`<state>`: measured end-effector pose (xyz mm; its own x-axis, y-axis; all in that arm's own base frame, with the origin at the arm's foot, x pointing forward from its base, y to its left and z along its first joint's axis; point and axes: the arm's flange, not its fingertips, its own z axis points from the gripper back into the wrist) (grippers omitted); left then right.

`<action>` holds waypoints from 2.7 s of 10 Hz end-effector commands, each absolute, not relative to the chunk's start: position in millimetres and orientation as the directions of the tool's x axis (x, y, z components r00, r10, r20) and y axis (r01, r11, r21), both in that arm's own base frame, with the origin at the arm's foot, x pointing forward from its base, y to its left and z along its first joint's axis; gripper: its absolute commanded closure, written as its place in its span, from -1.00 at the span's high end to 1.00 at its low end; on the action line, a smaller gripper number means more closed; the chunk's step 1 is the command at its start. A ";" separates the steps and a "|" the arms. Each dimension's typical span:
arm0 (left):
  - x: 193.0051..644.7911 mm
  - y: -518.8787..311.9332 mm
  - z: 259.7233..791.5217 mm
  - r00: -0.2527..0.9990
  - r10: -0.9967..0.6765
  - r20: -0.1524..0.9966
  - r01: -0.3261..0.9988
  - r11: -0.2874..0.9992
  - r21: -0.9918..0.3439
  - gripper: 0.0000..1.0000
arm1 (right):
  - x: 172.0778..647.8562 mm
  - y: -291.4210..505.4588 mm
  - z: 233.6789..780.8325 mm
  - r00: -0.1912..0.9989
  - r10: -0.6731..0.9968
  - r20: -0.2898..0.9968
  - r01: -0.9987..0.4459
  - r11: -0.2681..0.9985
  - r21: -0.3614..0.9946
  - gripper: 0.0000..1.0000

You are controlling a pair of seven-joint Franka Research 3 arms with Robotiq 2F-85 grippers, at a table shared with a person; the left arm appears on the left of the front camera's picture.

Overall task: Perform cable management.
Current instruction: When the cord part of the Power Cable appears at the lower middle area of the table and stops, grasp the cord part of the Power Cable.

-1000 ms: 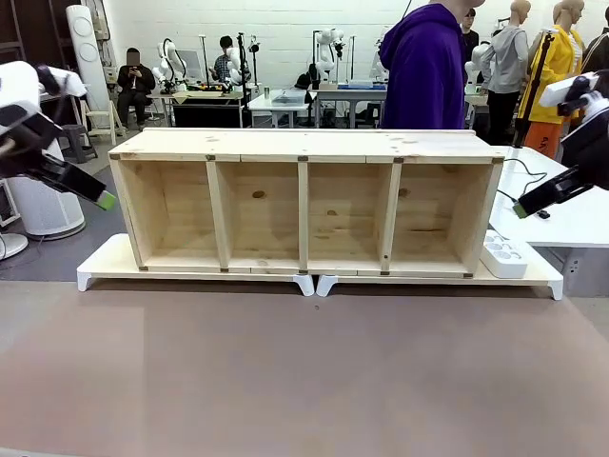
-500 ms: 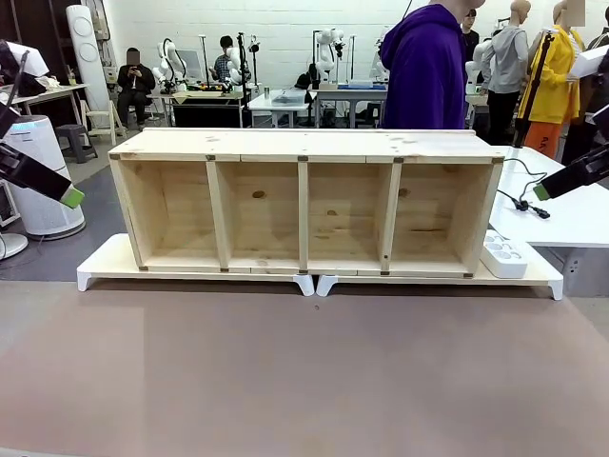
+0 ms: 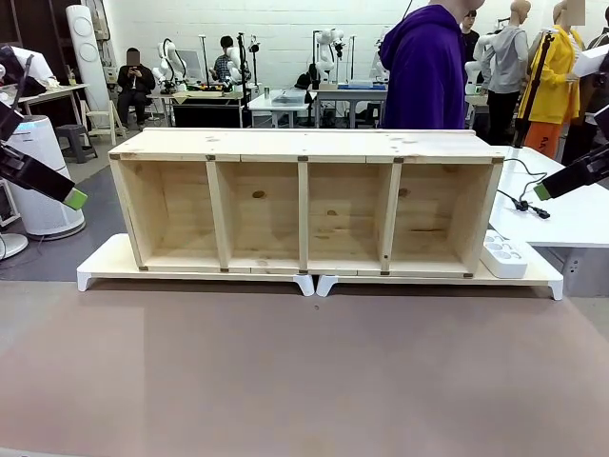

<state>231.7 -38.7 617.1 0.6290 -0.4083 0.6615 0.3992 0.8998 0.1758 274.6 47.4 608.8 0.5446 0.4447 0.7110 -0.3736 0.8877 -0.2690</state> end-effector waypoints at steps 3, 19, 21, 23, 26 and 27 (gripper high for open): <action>235.1 -38.0 617.8 0.619 -0.412 0.669 0.403 0.897 0.180 1.00 | 277.5 47.3 607.1 0.547 0.444 0.710 -0.374 0.888 -0.268 1.00; 235.1 -38.0 617.8 0.619 -0.412 0.669 0.403 0.897 0.180 1.00 | 277.5 47.3 607.1 0.547 0.444 0.710 -0.374 0.888 -0.268 1.00; 235.1 -38.0 617.8 0.619 -0.412 0.669 0.403 0.897 0.180 1.00 | 277.5 47.3 607.1 0.547 0.444 0.710 -0.374 0.888 -0.268 1.00; 235.1 -38.0 617.8 0.619 -0.412 0.669 0.403 0.897 0.180 1.00 | 277.5 47.3 607.1 0.547 0.444 0.710 -0.374 0.888 -0.268 1.00; 235.1 -38.0 617.8 0.619 -0.412 0.669 0.403 0.897 0.180 1.00 | 277.5 47.3 607.1 0.547 0.444 0.710 -0.374 0.888 -0.268 1.00; 235.1 -38.0 617.8 0.619 -0.412 0.669 0.403 0.897 0.180 1.00 | 277.5 47.3 607.1 0.547 0.444 0.710 -0.374 0.888 -0.268 1.00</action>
<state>231.7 -38.7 617.3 0.6281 -0.4083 0.6624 0.3992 0.8998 0.1761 274.6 47.4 608.8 0.5447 0.4448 0.7110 -0.3737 0.8877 -0.2690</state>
